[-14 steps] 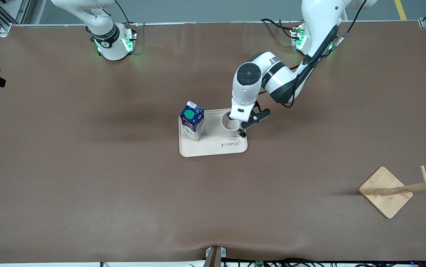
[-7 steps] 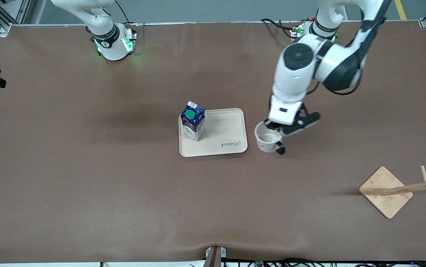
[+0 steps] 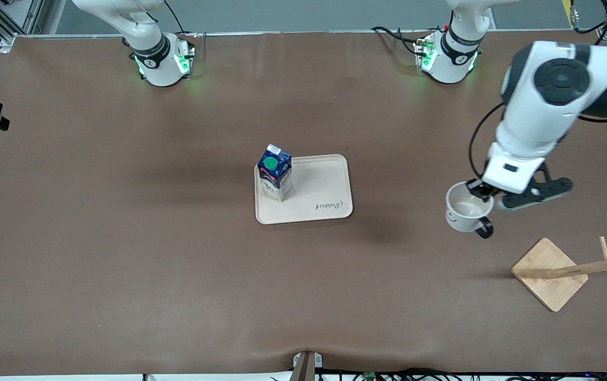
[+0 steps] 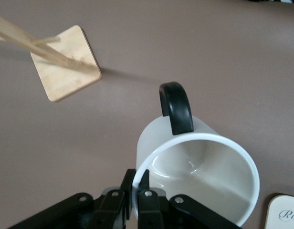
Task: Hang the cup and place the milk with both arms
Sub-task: 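Lift the white mug with the left gripper toward the wooden stand, then hang the mug handle on the stand's peg with the left gripper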
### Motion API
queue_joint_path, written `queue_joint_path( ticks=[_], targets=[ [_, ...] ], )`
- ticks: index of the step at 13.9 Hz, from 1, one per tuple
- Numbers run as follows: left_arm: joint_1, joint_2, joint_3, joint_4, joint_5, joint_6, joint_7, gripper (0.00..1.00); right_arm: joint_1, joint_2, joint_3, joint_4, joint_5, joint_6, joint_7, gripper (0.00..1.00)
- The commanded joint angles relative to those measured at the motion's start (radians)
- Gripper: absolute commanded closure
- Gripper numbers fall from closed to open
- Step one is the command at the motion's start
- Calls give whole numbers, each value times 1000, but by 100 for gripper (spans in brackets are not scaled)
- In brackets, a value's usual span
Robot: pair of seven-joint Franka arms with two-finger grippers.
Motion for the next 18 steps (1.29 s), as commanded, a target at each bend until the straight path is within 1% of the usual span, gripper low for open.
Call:
queue_joint_path(
  ticks=[1, 3, 5, 6, 8, 10, 12, 14, 16, 18],
  targets=[
    [70, 14, -8, 86, -45, -43, 178, 100, 19, 47, -4, 14, -3, 35, -4, 0],
    [148, 13, -8, 92, -51, -44, 319, 100, 30, 49, -4, 14, -6, 38, -6, 0],
    [224, 14, -8, 108, -92, -43, 466, 100, 30, 49, -4, 14, -1, 38, -6, 0],
    [249, 14, -8, 111, -121, -43, 506, 100, 31, 49, -4, 14, -3, 38, -7, 0],
    [297, 20, -6, 128, -137, -40, 572, 100, 25, 56, -4, 14, -6, 41, -6, 0],
    [340, 60, -6, 167, -138, -34, 651, 100, 27, 57, -4, 14, -4, 43, -6, 0],
    [392, 94, -8, 175, -185, -18, 662, 100, 28, 76, -4, 12, 2, 49, -4, 0],
    [397, 144, -6, 245, -251, -14, 657, 100, 15, 89, -4, 8, 3, 63, 2, 0],
    [397, 181, -8, 267, -314, -8, 642, 100, 13, 107, -6, 8, 2, 102, -4, 0],
    [394, 200, -6, 278, -333, 25, 639, 100, 17, 122, -7, -3, 4, 101, 6, 0]
  ],
)
